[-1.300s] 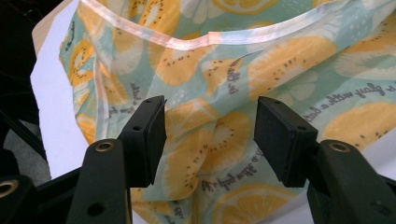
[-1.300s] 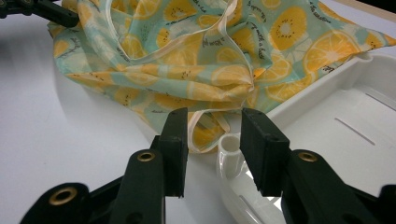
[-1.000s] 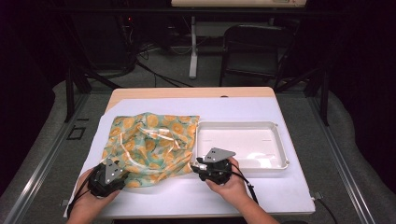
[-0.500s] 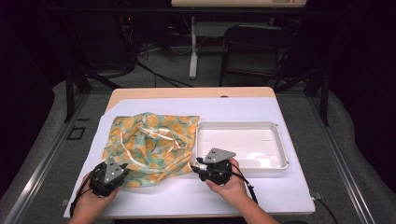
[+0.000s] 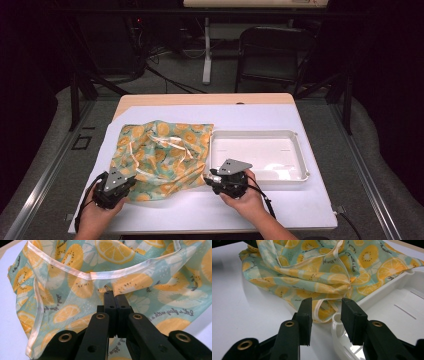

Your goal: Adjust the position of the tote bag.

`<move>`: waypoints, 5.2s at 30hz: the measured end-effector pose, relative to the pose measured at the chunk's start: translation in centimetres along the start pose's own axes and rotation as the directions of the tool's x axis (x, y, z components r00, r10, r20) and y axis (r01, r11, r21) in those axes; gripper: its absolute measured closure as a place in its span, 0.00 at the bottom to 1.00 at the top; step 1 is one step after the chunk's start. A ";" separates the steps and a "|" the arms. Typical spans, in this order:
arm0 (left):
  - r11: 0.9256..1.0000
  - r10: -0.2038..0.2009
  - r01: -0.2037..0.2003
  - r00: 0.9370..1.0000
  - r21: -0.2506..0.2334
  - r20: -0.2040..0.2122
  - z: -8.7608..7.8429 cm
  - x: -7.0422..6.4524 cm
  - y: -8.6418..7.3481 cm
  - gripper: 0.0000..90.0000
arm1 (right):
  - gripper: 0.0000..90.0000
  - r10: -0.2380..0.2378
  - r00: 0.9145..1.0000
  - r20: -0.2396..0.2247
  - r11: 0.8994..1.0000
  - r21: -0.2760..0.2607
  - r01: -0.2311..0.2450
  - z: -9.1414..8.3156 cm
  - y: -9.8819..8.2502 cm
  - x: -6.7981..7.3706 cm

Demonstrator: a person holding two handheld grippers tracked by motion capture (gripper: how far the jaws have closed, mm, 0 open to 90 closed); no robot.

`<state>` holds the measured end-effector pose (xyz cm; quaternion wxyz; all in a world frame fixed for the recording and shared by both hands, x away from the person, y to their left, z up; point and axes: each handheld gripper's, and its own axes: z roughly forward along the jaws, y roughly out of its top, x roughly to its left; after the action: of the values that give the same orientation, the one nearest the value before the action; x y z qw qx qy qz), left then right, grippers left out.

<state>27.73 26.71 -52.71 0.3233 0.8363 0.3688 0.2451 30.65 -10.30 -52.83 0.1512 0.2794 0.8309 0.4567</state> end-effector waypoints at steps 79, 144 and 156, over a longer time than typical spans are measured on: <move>0.936 -0.205 0.179 0.977 -0.303 -0.055 -2.7 4.0 10.0 1.00 | 0.94 -0.341 0.939 0.047 0.939 0.059 0.338 7.1 11.1 3.6; 0.983 -0.131 0.133 0.991 0.124 -0.027 7.3 5.6 7.1 0.99 | 0.95 -0.232 0.971 0.065 0.940 0.271 0.206 12.8 9.4 -1.3; 0.978 -0.147 0.146 0.989 0.147 -0.008 8.3 5.5 6.4 0.98 | 0.93 -0.197 0.980 0.036 0.945 0.273 0.180 13.0 9.1 -1.6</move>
<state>39.45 24.67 -52.73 0.2786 0.8288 0.4459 0.1916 41.46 1.37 -52.11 0.1812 0.2309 0.9028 0.3143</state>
